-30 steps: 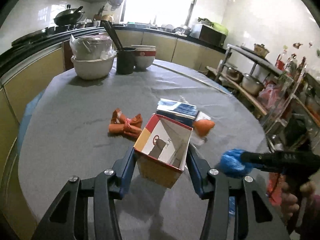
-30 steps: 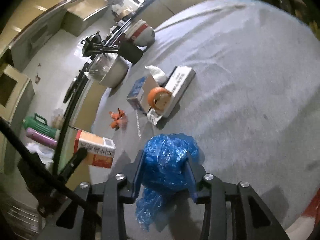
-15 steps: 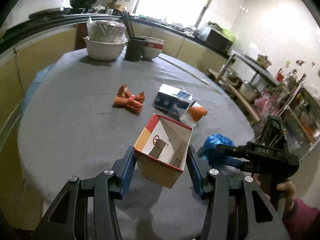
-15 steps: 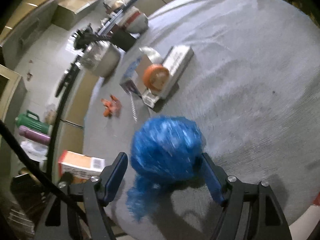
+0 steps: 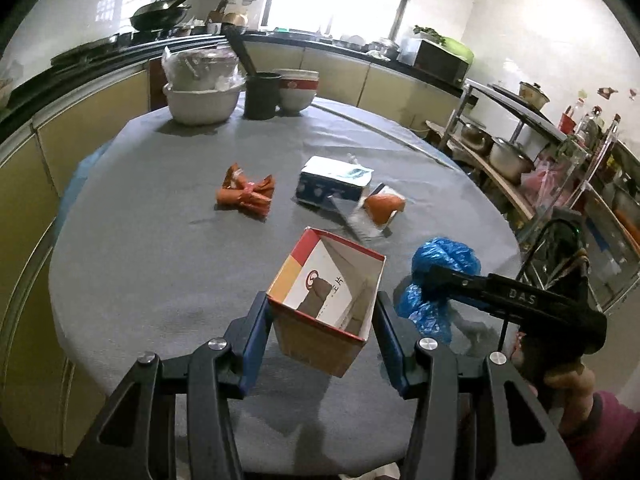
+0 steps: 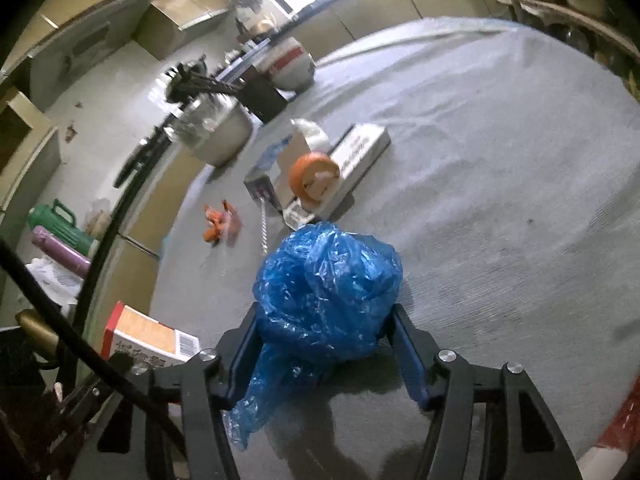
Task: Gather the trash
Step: 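Carry the box and blue bag to the red basket and release both, then move both tools back over the table, then grasp the orange peel with the left gripper while the right grasps the orange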
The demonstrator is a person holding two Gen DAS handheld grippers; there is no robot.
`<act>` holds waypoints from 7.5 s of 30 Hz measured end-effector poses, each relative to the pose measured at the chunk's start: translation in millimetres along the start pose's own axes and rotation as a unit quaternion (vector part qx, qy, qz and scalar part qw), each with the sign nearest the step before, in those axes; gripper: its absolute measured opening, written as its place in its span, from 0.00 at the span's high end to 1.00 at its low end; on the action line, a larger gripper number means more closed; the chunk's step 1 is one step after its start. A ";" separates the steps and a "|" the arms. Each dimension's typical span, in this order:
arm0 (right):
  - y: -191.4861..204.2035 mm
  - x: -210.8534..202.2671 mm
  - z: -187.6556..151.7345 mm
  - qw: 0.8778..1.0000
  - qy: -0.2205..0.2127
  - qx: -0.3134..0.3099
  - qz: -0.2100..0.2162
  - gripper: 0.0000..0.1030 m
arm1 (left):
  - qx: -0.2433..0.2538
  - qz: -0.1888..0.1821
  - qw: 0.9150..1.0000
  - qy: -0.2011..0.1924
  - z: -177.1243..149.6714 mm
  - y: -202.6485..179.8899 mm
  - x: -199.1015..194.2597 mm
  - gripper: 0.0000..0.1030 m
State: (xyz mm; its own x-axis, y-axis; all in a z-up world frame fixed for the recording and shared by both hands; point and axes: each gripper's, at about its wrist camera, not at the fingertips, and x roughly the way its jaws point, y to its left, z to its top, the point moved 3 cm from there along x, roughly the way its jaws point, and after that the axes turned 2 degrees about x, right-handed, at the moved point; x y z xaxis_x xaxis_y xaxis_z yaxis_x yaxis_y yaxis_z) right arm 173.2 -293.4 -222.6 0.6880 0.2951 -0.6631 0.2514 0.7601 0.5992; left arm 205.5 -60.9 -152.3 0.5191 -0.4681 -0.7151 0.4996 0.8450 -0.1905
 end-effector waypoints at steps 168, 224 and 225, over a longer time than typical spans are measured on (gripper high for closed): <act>47.7 -378.2 -127.0 0.949 -0.293 -0.115 0.027 0.30 | 0.110 0.153 0.964 -0.190 9.7 -120.7 -210.0 0.25; 21.0 25.4 104.9 0.997 0.023 0.060 0.032 0.45 | -0.037 0.180 0.982 0.034 92.6 91.6 46.1 0.25; 19.7 29.3 106.4 0.997 0.023 0.063 0.031 0.45 | -0.033 0.172 0.984 0.037 96.8 91.5 51.4 0.25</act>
State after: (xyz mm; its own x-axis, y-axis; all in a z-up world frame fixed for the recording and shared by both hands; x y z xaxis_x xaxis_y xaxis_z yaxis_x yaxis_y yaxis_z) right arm 270.7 -331.4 -182.4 0.6734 0.3679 -0.6413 0.2945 0.6622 0.6891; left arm 345.0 -32.6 -141.4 0.5964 -0.1325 -0.7917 0.2546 0.9666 0.0301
